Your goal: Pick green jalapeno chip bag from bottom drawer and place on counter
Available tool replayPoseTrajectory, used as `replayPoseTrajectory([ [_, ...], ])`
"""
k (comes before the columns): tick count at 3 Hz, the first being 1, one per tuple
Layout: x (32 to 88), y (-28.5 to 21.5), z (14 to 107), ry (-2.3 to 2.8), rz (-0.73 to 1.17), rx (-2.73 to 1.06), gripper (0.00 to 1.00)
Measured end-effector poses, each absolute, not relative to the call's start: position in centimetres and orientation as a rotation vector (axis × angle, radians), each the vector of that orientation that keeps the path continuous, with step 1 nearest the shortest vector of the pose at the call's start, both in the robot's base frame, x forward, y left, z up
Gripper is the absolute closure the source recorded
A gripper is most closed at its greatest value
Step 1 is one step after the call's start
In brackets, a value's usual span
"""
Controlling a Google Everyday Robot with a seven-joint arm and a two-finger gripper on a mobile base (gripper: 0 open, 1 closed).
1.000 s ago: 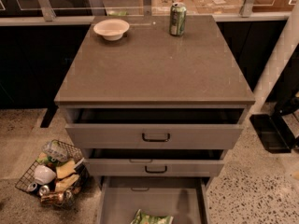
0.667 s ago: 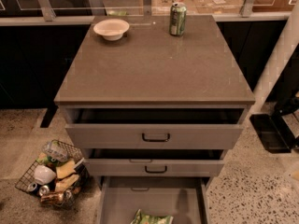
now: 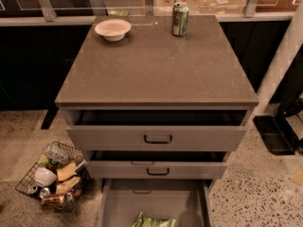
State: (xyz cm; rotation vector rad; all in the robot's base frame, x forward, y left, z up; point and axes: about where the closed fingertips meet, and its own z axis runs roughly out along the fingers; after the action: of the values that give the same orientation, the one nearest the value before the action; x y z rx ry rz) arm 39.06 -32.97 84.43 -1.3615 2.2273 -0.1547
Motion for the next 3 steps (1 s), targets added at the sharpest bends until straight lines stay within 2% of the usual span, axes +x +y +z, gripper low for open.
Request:
replayPoseTrajectory([
  [2, 35.5, -35.7, 73.0, 2.375, -0.047, -1.323, 0.0],
  [3, 33.3, -34.5, 68.2, 2.37, 0.005, -1.34, 0.0],
])
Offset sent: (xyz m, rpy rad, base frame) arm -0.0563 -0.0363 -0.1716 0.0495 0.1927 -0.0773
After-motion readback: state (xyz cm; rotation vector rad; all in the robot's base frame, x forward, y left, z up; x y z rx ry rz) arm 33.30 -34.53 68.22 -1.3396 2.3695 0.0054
